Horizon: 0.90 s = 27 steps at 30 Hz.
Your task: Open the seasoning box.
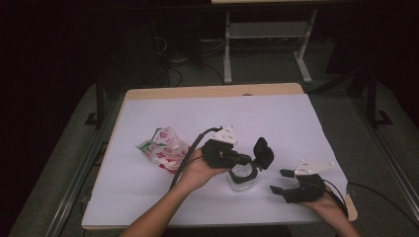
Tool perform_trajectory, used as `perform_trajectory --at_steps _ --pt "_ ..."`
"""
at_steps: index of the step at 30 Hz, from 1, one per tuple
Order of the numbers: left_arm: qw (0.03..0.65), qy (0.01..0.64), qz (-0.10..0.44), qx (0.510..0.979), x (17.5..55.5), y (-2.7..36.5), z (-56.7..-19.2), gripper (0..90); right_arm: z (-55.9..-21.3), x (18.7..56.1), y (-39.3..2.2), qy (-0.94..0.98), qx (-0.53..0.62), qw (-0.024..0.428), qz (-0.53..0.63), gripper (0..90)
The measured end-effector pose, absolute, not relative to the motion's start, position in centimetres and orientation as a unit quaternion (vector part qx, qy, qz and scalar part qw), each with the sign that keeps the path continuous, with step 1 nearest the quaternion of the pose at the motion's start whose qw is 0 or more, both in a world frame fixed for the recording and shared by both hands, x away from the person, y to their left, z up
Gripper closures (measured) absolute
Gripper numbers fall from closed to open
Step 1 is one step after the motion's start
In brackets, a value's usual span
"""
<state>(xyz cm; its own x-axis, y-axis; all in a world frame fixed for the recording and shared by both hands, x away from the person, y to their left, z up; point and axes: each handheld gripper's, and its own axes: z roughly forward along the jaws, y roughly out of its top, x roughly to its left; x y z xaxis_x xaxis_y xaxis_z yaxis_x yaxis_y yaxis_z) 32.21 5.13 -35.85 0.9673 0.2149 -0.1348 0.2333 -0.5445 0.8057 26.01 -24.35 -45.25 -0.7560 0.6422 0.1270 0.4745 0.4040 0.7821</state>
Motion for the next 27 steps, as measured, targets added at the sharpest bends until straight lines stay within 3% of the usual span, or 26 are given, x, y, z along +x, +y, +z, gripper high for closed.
perform_trajectory --at_steps 12,27 --pt "0.46 0.152 -0.006 0.875 31.0 8.3 -36.7 88.0 -45.2 26.0 -24.4 0.831 0.335 0.102 0.432 26.7" --pt "0.449 0.195 0.005 0.872 29.2 12.6 -38.7 71.2 -45.2 26.0 -24.4 0.83 0.335 0.101 0.434 26.7"
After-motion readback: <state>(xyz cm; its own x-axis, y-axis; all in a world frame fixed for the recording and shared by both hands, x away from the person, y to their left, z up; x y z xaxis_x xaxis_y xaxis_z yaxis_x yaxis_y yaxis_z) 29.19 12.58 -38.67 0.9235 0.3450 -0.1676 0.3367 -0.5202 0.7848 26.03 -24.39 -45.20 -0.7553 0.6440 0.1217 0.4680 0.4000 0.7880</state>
